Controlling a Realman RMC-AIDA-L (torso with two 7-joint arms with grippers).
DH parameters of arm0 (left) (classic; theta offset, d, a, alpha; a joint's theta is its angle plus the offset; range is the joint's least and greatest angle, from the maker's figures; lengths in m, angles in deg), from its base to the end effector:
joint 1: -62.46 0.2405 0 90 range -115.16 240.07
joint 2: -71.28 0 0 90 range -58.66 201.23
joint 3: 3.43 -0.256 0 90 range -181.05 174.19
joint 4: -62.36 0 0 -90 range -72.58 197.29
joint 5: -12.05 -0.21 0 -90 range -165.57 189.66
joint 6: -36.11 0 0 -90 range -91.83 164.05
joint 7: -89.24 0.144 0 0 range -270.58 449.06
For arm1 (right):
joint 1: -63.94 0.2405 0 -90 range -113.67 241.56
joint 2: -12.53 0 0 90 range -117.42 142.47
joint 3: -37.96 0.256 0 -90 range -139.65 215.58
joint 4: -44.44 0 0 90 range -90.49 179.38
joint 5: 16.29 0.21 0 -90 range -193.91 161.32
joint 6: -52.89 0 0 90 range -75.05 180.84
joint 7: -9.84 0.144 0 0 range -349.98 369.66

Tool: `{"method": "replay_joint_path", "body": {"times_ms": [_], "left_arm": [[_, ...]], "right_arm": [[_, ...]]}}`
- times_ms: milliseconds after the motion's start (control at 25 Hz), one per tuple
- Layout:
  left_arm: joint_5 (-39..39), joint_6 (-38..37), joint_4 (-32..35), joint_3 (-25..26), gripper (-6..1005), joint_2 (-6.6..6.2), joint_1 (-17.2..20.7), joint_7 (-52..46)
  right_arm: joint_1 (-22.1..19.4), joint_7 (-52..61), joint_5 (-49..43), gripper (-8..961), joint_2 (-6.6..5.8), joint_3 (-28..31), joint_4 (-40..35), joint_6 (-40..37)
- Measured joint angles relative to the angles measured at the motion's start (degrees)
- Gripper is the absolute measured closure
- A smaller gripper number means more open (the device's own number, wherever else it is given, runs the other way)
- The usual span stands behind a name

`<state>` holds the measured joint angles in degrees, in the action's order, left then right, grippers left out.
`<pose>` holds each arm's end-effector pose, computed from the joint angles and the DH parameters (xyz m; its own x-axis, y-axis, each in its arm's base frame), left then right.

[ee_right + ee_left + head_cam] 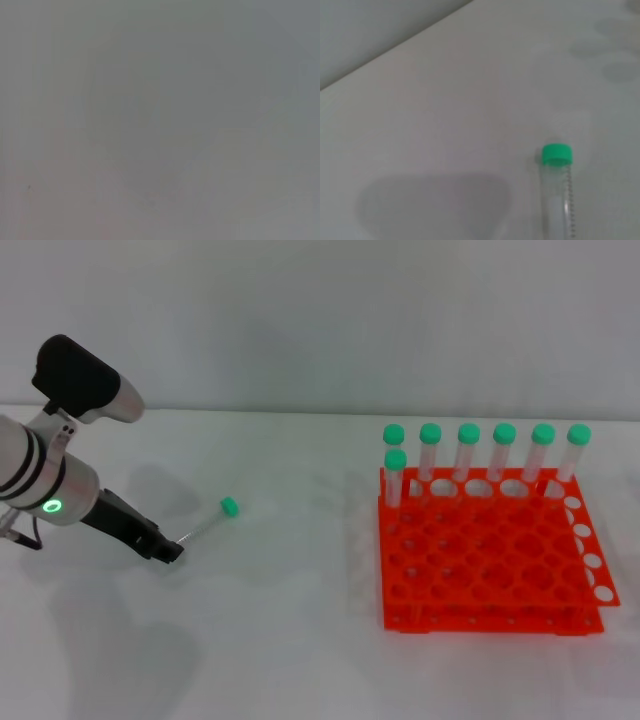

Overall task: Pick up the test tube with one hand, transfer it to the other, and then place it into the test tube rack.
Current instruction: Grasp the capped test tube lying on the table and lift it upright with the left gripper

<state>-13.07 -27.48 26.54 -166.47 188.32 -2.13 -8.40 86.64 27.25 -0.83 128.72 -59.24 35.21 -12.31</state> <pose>-0.2826 0.4283 0.0338 0.7281 0.6787 -0.0962 0.5194 -0.6379 -0.5687 0.3558 0.3339 0.0308 0.6787 0.0548 -0.7324 -0.7287 -0.0737 -0.6808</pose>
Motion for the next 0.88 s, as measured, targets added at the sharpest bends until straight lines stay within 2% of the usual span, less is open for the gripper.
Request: {"method": "replay_joint_path", "body": {"times_ms": [320, 520, 720, 880], "left_arm": [[0.03, 1.23, 2.62, 0.00, 500, -0.34, 0.45, -0.04], [0.02, 1.42, 2.74, 0.00, 620, -0.34, 0.53, -0.20], [0.23, 1.37, 3.72, 0.00, 681, -0.60, 0.66, -0.19], [1.73, 1.38, 3.82, 0.00, 780, -0.76, 0.69, -0.19]], "right_arm": [[0.55, 0.02, 0.00, 113, 0.00, -0.01, -0.11, 0.64], [0.88, -0.06, 0.53, 113, 0.00, -0.05, 0.13, 0.72], [1.00, -0.23, 0.97, 113, 0.00, -0.16, 0.16, 0.77], [1.03, -0.28, 0.97, 113, 0.00, -0.05, 0.13, 0.79]]}}
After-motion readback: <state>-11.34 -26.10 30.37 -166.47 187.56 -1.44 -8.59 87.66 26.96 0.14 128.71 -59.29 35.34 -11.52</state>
